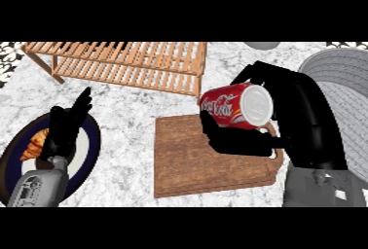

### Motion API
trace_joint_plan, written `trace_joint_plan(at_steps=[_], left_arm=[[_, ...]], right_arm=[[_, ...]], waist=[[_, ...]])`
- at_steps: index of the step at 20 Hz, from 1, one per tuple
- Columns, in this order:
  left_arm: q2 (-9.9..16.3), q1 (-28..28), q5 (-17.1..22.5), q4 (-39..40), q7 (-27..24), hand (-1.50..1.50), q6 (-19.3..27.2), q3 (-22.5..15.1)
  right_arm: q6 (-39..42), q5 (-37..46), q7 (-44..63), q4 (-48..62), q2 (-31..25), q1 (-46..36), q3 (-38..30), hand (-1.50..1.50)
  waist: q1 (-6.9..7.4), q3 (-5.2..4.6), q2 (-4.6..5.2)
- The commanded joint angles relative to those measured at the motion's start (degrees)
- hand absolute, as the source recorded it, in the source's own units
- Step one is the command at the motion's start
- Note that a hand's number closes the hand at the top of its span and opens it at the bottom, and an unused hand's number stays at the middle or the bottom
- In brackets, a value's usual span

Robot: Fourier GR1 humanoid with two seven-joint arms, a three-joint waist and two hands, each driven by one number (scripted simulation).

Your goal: Pick the can from the cutting board and place it in the basket

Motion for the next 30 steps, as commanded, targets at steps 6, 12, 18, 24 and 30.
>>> trace_joint_plan(at_steps=[6, 12, 18, 24, 30], left_arm=[[-1.6, -1.1, -1.2, 0.3, 0.2, 0.00, 1.7, -0.4], [-0.4, 0.6, -0.2, -2.2, 1.5, 0.00, -0.5, -0.4], [0.8, -0.8, 0.6, -0.2, 1.1, 0.00, -1.0, 1.4], [-0.7, -0.6, 0.0, -0.1, 0.0, 0.00, -0.4, 0.3], [-1.5, 0.8, -1.5, -0.9, -0.8, 0.00, 0.3, -0.8]], right_arm=[[10.0, -4.9, 17.7, -4.5, -0.8, -20.4, -10.7, 1.50], [11.0, -4.0, 13.7, 8.1, -10.2, -28.4, -18.4, 1.50], [22.1, -2.3, 7.0, 12.4, -24.9, -23.2, -19.4, 1.50], [24.1, -2.4, 0.5, 20.4, -32.8, -21.0, -23.8, 1.50], [19.1, -3.0, -13.8, 26.5, -40.9, -13.3, -29.8, 1.50]], waist=[[0.32, 0.01, 0.17], [0.88, -0.02, 0.27], [-0.64, -0.04, 0.41], [0.27, 0.02, 0.41], [0.46, 0.07, 0.44]])
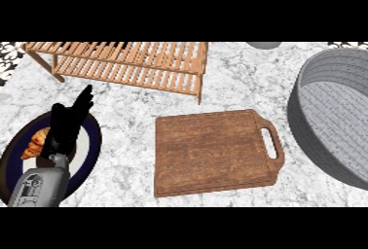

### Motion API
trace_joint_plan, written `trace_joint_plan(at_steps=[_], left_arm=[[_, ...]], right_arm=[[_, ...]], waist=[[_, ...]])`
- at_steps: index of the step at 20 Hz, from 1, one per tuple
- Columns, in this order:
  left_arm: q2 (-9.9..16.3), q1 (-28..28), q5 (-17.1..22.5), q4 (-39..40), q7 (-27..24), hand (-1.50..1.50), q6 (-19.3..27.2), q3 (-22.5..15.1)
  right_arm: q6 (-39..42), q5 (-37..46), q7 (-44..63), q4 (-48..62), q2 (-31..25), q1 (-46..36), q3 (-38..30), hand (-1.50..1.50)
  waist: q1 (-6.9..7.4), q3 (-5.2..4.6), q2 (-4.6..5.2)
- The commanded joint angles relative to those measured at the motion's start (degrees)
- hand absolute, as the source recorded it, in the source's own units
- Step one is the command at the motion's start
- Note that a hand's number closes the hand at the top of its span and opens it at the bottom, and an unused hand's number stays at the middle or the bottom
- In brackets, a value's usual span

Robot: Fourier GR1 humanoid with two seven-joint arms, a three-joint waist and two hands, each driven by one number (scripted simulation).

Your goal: Pick the can from the cutting board and place it in the basket

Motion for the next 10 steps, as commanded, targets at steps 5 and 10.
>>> trace_joint_plan(at_steps=[5, 10], left_arm=[[-0.2, -0.3, -0.3, -0.6, 1.0, 0.00, 0.3, 0.4], [-2.2, 0.2, -2.6, 1.6, -1.9, 0.00, 1.7, -1.3]], right_arm=[[-5.9, -2.2, -17.4, 8.1, -6.1, 9.5, -5.8, 1.50], [-8.5, -2.9, -22.9, 12.9, -7.0, 11.3, -7.1, 1.50]], waist=[[0.31, 0.02, 0.00], [0.36, 0.00, 0.05]])
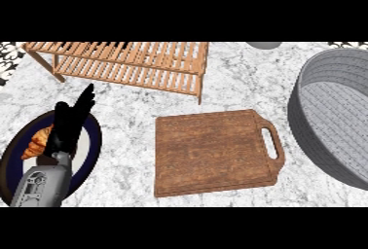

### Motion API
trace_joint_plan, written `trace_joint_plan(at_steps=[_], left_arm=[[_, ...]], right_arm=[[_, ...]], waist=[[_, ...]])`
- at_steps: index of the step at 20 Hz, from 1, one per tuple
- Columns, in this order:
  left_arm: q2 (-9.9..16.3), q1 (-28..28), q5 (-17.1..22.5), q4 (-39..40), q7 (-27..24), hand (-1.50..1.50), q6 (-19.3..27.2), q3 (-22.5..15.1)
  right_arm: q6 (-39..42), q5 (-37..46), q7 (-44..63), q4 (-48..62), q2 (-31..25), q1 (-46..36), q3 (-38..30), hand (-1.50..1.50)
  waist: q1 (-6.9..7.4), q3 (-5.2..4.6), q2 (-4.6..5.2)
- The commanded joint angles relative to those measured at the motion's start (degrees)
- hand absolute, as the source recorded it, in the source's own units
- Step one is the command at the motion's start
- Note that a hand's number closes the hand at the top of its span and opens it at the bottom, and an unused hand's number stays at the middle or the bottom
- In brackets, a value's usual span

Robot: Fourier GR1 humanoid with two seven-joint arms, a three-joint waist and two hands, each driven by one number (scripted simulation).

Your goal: Pick the can from the cutting board and place it in the basket

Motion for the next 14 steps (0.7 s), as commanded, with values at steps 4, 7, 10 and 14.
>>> trace_joint_plan(at_steps=[4, 7, 10, 14], left_arm=[[-0.5, 1.5, 0.4, -1.5, 0.1, 0.00, -0.8, 0.0], [1.4, -0.8, 0.9, 2.6, -1.5, 0.00, -2.0, 1.6], [2.0, 0.7, 1.6, 0.2, -1.4, 0.00, -2.5, 2.1], [-0.8, 2.2, -0.4, -0.5, -1.9, 0.00, -0.2, 0.1]], right_arm=[[-5.8, 1.8, -5.4, 1.5, 2.3, 8.2, 0.8, 1.50], [-10.7, 0.7, -11.0, 11.7, 3.9, 7.1, -0.8, 1.50], [-10.0, -2.2, -9.3, 16.4, 3.6, 6.2, -5.1, 1.50], [-8.6, -6.2, -8.7, 14.9, 5.1, 5.4, -6.3, -1.50]], waist=[[0.02, -0.02, -0.08], [0.21, 0.01, 0.13], [0.34, 0.01, 0.05], [0.04, -0.03, -0.09]])
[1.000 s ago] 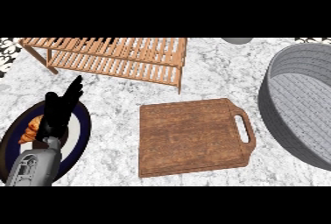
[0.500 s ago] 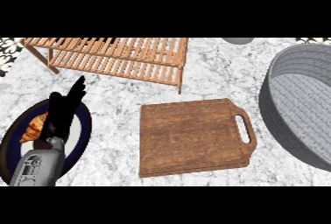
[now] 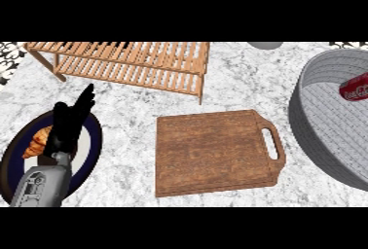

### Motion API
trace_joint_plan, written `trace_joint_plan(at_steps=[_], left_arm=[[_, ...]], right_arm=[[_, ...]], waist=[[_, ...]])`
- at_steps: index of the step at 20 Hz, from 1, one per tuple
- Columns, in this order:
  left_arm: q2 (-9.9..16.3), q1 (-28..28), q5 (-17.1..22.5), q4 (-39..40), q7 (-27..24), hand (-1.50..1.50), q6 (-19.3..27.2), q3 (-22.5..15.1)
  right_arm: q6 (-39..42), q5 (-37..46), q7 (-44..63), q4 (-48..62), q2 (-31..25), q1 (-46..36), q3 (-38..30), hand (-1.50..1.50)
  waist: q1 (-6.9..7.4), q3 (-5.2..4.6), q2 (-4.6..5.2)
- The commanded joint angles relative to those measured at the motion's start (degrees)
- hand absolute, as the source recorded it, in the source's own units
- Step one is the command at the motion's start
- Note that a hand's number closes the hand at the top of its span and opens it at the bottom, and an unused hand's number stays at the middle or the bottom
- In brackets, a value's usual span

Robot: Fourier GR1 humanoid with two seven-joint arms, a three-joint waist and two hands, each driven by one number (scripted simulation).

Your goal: Pick the can from the cutting board and place it in the basket

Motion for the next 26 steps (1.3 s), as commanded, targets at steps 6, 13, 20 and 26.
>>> trace_joint_plan(at_steps=[6, 13, 20, 26], left_arm=[[-1.5, -0.2, -1.3, 0.4, 0.0, 0.00, 0.9, -1.1], [1.1, -0.9, 1.2, 0.7, 0.4, 0.00, -1.7, 1.6], [-0.1, 3.3, 0.3, -0.3, -2.3, 0.00, -0.5, 1.0], [0.1, 3.5, 0.4, -2.4, -0.9, 0.00, -0.9, 0.9]], right_arm=[[-10.1, -5.0, -6.9, 0.3, 3.7, 3.0, -5.4, -1.50], [-20.1, -7.8, -7.4, 4.0, 1.4, 1.0, -13.8, -1.50], [-14.5, -16.3, -6.9, 7.8, -7.7, 6.9, -25.7, -1.50], [-5.9, -22.5, -15.5, 19.5, -17.9, 15.5, -34.6, -1.50]], waist=[[-0.45, -0.02, -0.12], [-0.33, -0.02, -0.03], [-0.86, -0.01, -0.15], [-0.90, 0.04, -0.12]])
